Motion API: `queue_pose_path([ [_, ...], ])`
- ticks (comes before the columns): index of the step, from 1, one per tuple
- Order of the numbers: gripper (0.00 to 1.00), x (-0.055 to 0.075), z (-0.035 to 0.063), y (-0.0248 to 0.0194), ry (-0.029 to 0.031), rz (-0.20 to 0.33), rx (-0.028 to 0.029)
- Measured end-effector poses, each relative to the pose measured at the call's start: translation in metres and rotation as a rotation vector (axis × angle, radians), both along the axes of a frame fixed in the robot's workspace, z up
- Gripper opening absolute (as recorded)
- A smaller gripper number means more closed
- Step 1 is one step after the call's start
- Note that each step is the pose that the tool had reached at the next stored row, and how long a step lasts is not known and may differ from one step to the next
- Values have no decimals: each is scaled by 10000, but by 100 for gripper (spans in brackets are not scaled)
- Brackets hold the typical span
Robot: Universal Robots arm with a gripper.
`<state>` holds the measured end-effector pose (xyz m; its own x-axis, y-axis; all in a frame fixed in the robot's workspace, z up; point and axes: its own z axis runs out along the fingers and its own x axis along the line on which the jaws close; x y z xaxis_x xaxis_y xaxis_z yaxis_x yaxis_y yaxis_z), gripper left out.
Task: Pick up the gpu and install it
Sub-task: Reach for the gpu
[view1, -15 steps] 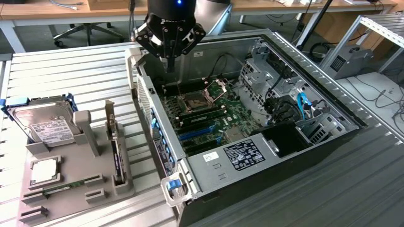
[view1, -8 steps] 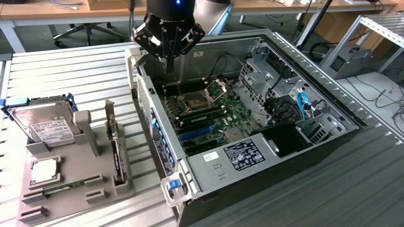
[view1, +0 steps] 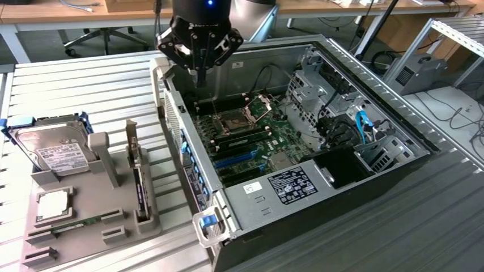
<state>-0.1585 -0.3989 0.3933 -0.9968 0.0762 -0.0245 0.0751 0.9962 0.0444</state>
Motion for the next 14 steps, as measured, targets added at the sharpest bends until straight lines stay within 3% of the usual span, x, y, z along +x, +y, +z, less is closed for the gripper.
queue_pose_path([
  [14, 11, -46, 0, 0, 0, 0, 0],
])
